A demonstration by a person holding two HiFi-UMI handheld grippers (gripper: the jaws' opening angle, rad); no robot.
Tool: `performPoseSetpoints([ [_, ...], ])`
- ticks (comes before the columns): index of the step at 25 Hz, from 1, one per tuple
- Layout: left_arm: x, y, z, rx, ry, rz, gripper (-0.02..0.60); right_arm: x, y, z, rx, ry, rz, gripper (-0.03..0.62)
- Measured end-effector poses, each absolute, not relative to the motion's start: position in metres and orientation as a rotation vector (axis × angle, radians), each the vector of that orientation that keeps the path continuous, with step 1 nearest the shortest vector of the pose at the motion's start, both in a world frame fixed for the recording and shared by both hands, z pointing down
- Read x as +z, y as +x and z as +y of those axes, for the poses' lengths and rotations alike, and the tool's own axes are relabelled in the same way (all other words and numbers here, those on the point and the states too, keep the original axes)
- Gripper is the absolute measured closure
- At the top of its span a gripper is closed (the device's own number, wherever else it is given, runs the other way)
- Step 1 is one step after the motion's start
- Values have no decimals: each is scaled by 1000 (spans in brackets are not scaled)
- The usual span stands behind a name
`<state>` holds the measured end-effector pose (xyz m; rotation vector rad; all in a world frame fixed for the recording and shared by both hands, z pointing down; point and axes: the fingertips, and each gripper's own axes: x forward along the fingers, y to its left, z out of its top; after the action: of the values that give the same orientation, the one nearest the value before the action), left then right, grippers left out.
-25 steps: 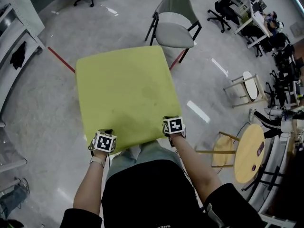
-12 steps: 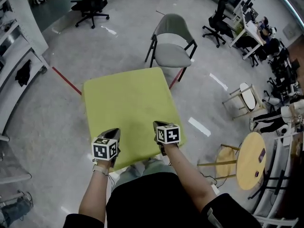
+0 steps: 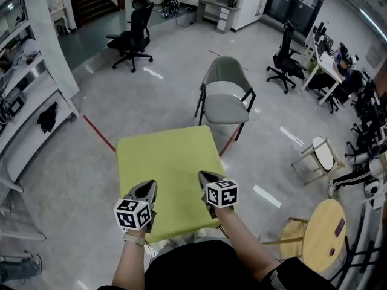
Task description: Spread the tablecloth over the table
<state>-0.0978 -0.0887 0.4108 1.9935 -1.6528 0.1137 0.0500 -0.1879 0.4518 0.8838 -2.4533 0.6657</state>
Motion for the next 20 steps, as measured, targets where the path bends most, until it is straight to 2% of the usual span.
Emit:
performPoseSetpoints([
  [20,254,-127,-61,-45,2135,-1957,569,245,-19,-158,328,428,-3006,584],
])
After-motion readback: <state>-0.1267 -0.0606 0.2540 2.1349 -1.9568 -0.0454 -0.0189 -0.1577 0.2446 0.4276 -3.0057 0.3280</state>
